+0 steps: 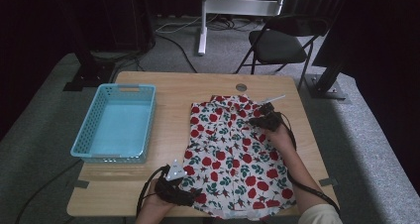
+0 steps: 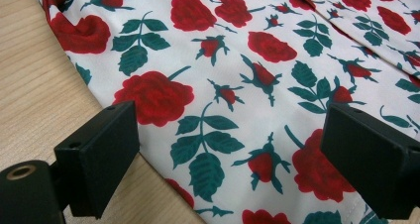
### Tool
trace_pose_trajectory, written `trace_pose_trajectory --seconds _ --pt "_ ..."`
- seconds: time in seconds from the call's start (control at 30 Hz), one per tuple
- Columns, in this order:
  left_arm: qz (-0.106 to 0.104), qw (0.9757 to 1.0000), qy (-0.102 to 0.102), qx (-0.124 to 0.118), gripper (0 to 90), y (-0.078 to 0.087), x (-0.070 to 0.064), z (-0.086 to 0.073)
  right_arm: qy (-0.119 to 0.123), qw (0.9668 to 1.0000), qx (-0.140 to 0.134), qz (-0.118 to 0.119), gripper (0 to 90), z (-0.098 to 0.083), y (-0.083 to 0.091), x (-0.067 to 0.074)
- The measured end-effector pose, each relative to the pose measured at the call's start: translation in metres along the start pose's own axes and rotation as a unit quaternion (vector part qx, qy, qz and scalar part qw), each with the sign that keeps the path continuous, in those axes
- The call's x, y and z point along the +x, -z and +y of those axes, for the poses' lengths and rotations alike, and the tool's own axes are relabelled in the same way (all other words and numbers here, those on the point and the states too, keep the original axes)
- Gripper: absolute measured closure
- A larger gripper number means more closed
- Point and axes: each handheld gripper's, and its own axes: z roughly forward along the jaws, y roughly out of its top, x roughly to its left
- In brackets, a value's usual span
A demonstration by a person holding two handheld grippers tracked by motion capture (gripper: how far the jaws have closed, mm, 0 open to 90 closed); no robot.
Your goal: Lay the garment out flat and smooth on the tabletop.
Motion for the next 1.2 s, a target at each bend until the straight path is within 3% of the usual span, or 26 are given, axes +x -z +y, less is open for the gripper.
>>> trace_pose_trajectory --seconds 0.17,0.37,0.5,0.67,0.73,0.77,0.83,0.87,0.97,1.03,1.1,1.17,1.2 --pt "0.002 1.0000 -0.002 -0.001 8.9 0.000 -0.001 0.000 -0.007 0.9992 -0.021 -0.032 87.3 0.002 0.023 -0.015" --pt "0.007 1.0000 -0.004 0.002 8.9 -0.001 -0.001 0.000 -0.043 0.9951 -0.042 -0.078 87.3 0.000 0.056 -0.045" --pt "0.006 1.0000 -0.003 0.002 8.9 -0.001 -0.001 0.000 -0.068 0.9891 -0.032 -0.127 87.3 -0.005 0.071 -0.066" --pt "0.005 1.0000 -0.004 0.003 8.9 -0.001 -0.001 0.001 -0.107 0.9763 -0.020 -0.187 87.2 -0.015 0.082 -0.090" --pt "0.004 1.0000 -0.004 0.003 8.9 -0.001 -0.001 0.001 -0.126 0.9723 -0.017 -0.196 86.6 -0.020 0.084 -0.098" --pt "0.004 1.0000 -0.003 0.002 8.9 -0.001 -0.001 0.000 -0.136 0.9705 -0.014 -0.199 83.9 -0.023 0.084 -0.101" --pt "0.004 1.0000 -0.004 0.002 8.9 -0.001 -0.001 0.000 -0.146 0.9676 -0.013 -0.205 69.4 -0.028 0.082 -0.104" --pt "0.004 1.0000 -0.003 0.002 8.9 -0.001 -0.001 0.000 -0.151 0.9666 -0.010 -0.207 68.9 -0.031 0.081 -0.105" --pt "0.004 1.0000 -0.002 0.002 8.9 -0.001 -0.001 0.000 -0.165 0.9641 -0.016 -0.207 50.6 -0.037 0.079 -0.106" --pt "0.003 1.0000 -0.002 0.002 8.9 -0.001 -0.001 0.000 -0.182 0.9633 -0.019 -0.196 39.3 -0.041 0.077 -0.108" --pt "0.003 1.0000 -0.002 0.002 8.9 -0.001 -0.001 0.000 -0.197 0.9623 -0.021 -0.187 31.4 -0.046 0.075 -0.107" --pt "0.002 1.0000 -0.001 0.002 8.9 0.000 -0.001 0.000 -0.201 0.9589 -0.023 -0.199 26.6 -0.051 0.074 -0.104" --pt "0.002 1.0000 -0.001 0.001 8.9 0.000 -0.001 0.000 -0.205 0.9593 -0.023 -0.192 21.9 -0.054 0.073 -0.102"
